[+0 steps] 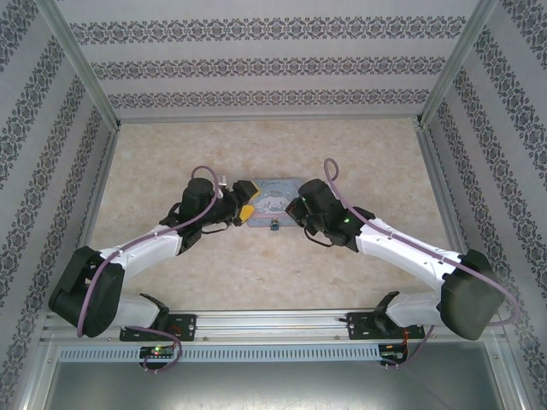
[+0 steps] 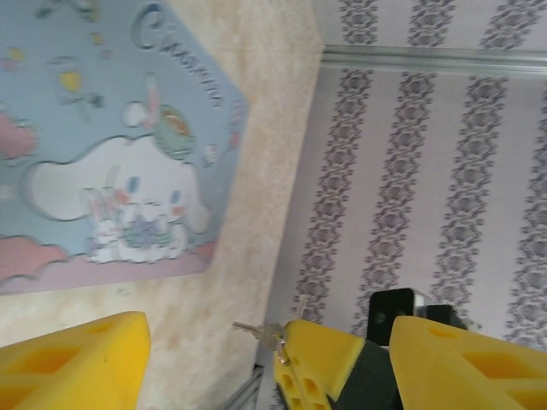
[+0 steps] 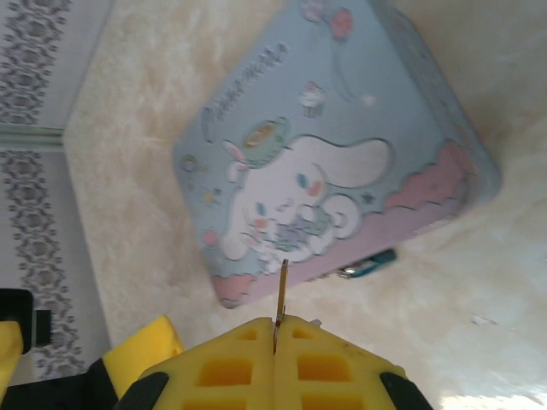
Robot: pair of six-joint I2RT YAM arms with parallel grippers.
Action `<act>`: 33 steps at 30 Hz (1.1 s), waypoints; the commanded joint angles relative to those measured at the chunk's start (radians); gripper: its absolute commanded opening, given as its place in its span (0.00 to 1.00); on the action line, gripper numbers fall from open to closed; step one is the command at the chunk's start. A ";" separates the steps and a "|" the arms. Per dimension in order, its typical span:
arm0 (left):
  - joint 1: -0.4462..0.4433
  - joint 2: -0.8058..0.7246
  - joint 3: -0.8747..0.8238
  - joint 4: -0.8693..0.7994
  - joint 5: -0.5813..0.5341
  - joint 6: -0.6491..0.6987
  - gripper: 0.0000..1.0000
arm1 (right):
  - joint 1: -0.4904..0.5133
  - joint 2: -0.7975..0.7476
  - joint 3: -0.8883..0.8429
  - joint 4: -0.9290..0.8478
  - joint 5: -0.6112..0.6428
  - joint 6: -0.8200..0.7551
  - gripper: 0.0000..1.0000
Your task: Unlock the padlock with the key
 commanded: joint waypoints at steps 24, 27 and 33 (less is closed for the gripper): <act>-0.079 0.220 0.065 0.540 -0.164 -0.408 0.65 | 0.000 0.138 0.160 0.259 -0.030 0.108 0.00; -0.089 0.237 0.065 0.565 -0.176 -0.422 0.64 | 0.001 0.142 0.159 0.263 -0.037 0.106 0.00; -0.092 0.239 0.054 0.581 -0.199 -0.431 0.56 | 0.003 0.133 0.114 0.281 -0.034 0.124 0.00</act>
